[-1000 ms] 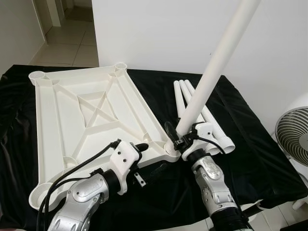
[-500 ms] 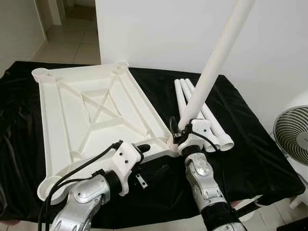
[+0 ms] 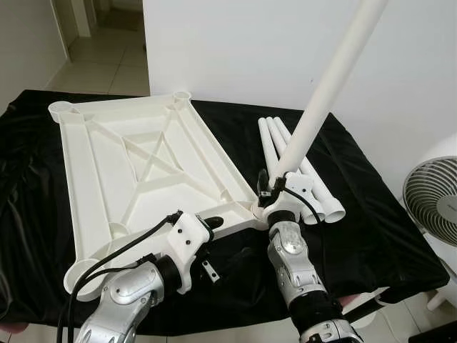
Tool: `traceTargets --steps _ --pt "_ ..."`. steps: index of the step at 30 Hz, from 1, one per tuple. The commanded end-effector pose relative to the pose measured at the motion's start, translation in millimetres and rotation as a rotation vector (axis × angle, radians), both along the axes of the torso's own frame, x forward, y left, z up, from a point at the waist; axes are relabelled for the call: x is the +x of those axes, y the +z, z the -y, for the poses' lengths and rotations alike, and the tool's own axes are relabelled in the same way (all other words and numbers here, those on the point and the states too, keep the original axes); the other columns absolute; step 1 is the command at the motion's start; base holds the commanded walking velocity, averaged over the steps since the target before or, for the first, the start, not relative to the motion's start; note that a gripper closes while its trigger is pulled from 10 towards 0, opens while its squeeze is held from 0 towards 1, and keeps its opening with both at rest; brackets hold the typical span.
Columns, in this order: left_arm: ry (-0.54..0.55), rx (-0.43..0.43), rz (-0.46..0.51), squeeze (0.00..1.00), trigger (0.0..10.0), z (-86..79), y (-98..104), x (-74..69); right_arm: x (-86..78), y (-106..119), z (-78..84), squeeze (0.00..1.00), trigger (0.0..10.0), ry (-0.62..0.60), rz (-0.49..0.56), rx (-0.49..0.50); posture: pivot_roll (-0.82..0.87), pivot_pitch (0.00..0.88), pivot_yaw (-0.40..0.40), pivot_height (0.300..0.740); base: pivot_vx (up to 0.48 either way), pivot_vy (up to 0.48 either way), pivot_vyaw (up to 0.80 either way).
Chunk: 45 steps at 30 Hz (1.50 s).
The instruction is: Building children table
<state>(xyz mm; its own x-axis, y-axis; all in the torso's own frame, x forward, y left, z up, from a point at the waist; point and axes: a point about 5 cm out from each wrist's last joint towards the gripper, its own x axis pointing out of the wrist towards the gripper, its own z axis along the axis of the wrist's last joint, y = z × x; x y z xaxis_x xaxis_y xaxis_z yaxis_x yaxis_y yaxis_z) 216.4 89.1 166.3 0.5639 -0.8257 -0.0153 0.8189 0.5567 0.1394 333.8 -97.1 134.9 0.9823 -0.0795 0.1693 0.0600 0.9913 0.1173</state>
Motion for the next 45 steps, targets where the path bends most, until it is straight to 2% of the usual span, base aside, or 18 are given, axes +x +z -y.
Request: traceTargets --steps 1,10,25,30,40,41,45 --pt "0.073 -0.004 -0.001 0.00 10.0 -1.0 0.2 0.8 -7.1 -44.0 18.8 0.00 10.0 -0.098 -0.206 -0.014 0.11 0.106 -0.071 0.740 0.000 0.000 0.00" --pt "0.080 -0.006 -0.004 0.00 10.0 -1.1 0.3 -0.1 -2.0 -38.2 10.8 0.00 10.0 -0.094 -0.184 -0.022 0.11 0.117 -0.075 0.740 0.000 0.000 0.00" --pt "0.088 -0.012 -0.006 0.00 10.0 -1.2 1.0 -0.5 3.7 -36.0 16.6 0.00 10.0 -0.183 -0.210 0.053 0.11 0.125 -0.074 0.740 0.000 0.000 0.00" --pt "0.087 -0.015 -0.005 0.00 10.0 -0.4 1.3 0.0 7.6 -28.2 16.6 0.00 10.0 -0.188 -0.181 0.030 0.11 0.125 -0.077 0.740 0.000 0.000 0.00" --pt "0.088 -0.017 -0.008 0.00 10.0 0.1 1.3 -0.8 7.5 -26.8 14.3 0.00 10.0 -0.173 -0.166 0.020 0.11 0.127 -0.080 0.740 0.000 0.000 0.00" --pt "0.086 -0.017 -0.008 0.00 10.0 0.3 1.1 -1.2 7.6 -26.1 13.8 1.00 10.0 -0.162 -0.156 0.025 0.11 0.127 -0.078 0.740 0.000 0.000 0.00" --pt "0.084 -0.019 -0.010 0.00 10.0 0.8 0.9 -1.3 7.4 -21.7 12.9 1.00 10.0 -0.142 -0.114 0.026 0.11 0.127 -0.077 0.740 0.000 0.000 0.00"
